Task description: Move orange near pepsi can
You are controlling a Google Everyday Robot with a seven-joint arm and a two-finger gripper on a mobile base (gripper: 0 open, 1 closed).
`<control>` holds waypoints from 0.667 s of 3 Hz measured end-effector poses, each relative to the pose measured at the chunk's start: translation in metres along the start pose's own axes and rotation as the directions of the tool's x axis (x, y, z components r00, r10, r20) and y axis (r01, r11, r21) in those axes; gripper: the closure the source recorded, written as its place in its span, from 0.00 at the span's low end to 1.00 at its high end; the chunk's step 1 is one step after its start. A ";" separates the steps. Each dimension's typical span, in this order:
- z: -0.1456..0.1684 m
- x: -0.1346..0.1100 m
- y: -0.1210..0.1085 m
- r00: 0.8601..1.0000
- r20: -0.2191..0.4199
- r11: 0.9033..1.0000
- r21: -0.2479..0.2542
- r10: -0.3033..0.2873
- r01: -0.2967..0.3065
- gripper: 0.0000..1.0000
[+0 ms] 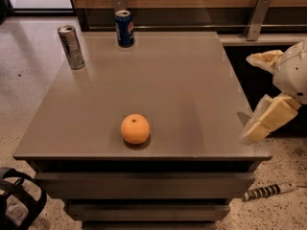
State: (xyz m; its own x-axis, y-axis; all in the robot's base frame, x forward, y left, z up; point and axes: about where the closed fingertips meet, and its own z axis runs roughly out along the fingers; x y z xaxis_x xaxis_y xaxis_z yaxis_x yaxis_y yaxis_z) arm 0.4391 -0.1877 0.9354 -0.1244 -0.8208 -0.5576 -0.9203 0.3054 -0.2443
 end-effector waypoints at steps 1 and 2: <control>0.030 -0.015 0.011 0.982 0.186 1.000 -0.010 0.022 -0.021 0.00; 0.053 -0.040 0.017 0.942 0.334 0.999 -0.039 0.037 -0.026 0.00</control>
Offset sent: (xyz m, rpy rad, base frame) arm 0.0168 0.0981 -0.0308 0.5280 -0.0813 0.1280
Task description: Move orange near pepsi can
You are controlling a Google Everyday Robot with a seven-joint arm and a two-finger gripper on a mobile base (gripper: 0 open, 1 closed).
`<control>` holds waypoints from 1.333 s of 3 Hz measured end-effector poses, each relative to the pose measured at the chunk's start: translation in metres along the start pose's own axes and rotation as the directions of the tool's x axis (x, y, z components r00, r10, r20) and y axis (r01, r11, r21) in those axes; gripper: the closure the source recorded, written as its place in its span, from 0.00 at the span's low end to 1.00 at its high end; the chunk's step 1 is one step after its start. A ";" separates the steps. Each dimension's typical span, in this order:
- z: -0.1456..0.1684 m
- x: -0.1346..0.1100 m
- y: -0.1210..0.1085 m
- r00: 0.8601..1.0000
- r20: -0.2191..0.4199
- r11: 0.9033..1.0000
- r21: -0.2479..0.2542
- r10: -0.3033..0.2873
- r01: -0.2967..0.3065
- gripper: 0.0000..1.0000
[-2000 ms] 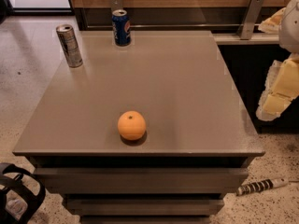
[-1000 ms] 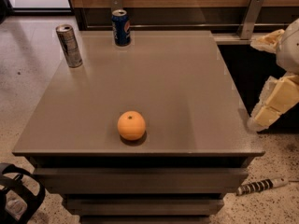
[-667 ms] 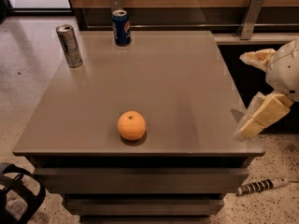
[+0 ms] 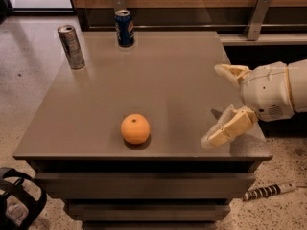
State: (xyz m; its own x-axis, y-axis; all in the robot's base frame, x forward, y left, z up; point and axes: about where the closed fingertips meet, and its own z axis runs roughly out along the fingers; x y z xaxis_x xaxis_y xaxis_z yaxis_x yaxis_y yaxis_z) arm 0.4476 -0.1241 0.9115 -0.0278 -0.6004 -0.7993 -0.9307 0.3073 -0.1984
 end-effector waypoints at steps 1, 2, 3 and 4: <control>0.029 -0.013 0.004 0.995 0.096 0.999 -0.045 0.001 0.003 0.00; 0.061 -0.020 0.017 0.990 0.142 0.993 -0.119 0.006 0.011 0.00; 0.087 -0.034 0.033 0.985 0.172 0.982 -0.184 -0.011 0.043 0.00; 0.113 -0.046 0.045 0.980 0.195 0.972 -0.224 -0.025 0.069 0.00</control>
Offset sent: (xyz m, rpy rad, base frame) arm 0.0089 0.0947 -0.0436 0.1924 0.0692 0.2018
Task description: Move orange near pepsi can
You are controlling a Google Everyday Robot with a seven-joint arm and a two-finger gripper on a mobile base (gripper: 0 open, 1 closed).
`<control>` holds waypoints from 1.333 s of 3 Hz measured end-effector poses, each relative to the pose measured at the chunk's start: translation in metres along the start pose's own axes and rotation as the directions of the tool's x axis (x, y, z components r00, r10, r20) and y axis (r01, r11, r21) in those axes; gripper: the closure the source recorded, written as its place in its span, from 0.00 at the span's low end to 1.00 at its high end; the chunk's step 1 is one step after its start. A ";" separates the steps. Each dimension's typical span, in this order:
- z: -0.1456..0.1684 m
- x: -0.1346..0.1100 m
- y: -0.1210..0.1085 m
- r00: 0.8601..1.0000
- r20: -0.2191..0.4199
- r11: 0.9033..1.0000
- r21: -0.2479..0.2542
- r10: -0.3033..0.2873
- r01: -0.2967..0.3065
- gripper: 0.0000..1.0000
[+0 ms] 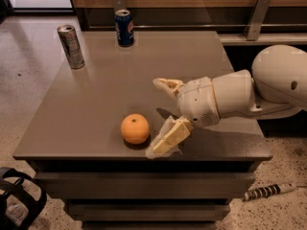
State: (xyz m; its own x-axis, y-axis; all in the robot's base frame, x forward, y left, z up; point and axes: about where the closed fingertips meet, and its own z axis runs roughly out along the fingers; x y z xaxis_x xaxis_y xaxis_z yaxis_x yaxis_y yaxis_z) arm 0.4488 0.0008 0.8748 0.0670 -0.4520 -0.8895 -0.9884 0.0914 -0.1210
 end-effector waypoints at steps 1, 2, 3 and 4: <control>0.025 0.008 -0.003 1.000 0.015 1.000 -0.017 0.006 -0.006 0.00; 0.043 0.021 -0.007 0.999 0.037 1.000 -0.019 0.021 -0.020 0.00; 0.052 0.030 -0.009 0.998 0.052 1.000 -0.007 0.019 -0.019 0.18; 0.053 0.028 -0.009 0.999 0.051 1.000 -0.010 0.017 -0.016 0.40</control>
Offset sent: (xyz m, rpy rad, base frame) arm 0.0267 0.0323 -0.0630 0.0720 0.0389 -0.0049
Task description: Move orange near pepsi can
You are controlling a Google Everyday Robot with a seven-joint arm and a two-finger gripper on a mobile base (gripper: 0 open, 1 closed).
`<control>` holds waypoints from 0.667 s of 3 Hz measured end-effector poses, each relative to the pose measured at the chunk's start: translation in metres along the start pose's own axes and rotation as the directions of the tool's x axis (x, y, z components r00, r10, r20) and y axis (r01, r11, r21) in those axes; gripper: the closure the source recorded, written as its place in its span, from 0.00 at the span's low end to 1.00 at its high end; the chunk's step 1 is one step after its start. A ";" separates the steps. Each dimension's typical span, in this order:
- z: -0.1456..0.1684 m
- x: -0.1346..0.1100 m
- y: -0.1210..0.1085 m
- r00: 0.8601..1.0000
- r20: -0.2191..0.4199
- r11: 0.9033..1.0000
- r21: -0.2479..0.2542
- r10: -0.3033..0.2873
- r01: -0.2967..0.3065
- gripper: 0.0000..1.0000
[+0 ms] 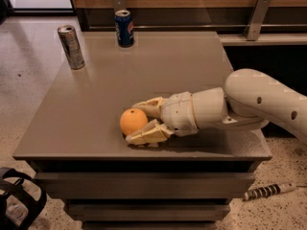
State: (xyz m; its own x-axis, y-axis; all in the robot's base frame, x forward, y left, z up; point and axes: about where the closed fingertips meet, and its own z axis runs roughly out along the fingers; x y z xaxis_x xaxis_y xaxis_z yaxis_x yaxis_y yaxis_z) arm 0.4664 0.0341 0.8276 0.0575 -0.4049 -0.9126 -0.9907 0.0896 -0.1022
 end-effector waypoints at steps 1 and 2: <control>0.001 -0.001 0.001 1.000 0.000 1.000 -0.003 -0.003 0.003 0.65; 0.003 -0.003 0.002 1.000 0.000 1.000 -0.006 -0.005 0.005 0.87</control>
Offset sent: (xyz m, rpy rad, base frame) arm -0.0007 0.0015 0.0005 -0.0005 -0.0010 0.0031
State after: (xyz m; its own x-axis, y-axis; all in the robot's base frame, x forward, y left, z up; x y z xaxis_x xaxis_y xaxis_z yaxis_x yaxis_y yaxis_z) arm 0.4647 0.0378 0.8288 0.0627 -0.4057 -0.9119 -0.9911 0.0820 -0.1046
